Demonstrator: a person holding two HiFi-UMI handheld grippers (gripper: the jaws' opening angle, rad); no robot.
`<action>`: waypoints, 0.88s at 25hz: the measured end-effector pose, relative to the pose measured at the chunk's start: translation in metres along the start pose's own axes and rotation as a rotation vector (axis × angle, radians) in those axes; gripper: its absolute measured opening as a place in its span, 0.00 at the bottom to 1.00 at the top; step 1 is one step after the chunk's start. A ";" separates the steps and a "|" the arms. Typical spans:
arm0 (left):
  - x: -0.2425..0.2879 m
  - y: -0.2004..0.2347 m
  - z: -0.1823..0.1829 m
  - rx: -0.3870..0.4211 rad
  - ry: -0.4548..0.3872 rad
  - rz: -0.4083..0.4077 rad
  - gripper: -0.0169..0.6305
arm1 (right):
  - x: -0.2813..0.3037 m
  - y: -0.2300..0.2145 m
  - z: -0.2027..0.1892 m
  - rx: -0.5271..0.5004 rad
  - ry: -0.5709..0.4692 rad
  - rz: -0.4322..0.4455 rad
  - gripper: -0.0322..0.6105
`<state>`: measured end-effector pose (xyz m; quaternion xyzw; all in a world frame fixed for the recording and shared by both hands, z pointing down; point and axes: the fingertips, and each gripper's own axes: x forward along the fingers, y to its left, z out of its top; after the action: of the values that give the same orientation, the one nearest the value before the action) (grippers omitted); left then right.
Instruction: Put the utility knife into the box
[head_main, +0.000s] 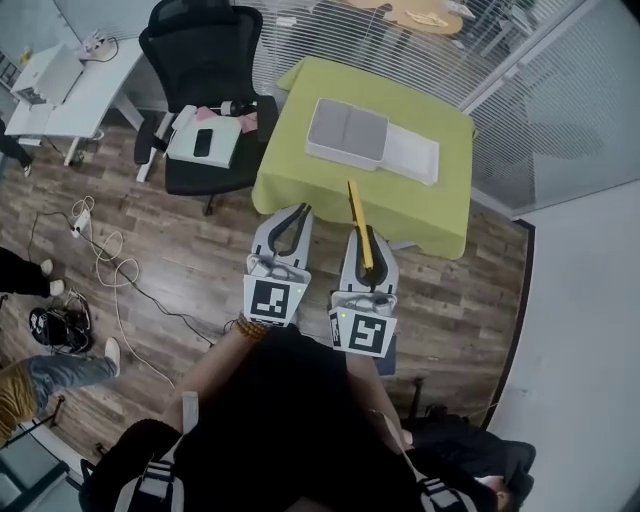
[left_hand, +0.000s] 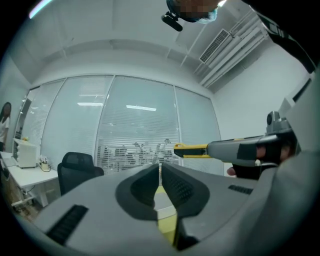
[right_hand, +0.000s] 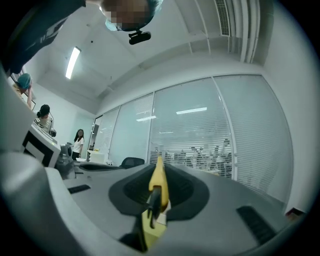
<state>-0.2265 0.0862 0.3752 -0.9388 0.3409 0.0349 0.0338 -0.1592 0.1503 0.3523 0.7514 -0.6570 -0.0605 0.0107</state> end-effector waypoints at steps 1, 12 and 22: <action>0.009 0.001 -0.001 -0.003 0.004 -0.006 0.04 | 0.007 -0.005 -0.001 -0.004 0.005 -0.003 0.13; 0.089 0.045 -0.011 -0.012 -0.013 0.013 0.04 | 0.094 -0.027 -0.012 -0.073 0.044 0.043 0.13; 0.135 0.092 -0.034 -0.068 0.031 0.052 0.04 | 0.164 -0.032 -0.020 -0.155 0.082 0.110 0.13</action>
<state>-0.1805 -0.0732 0.3937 -0.9306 0.3644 0.0327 -0.0042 -0.1048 -0.0091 0.3563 0.7131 -0.6895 -0.0799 0.0990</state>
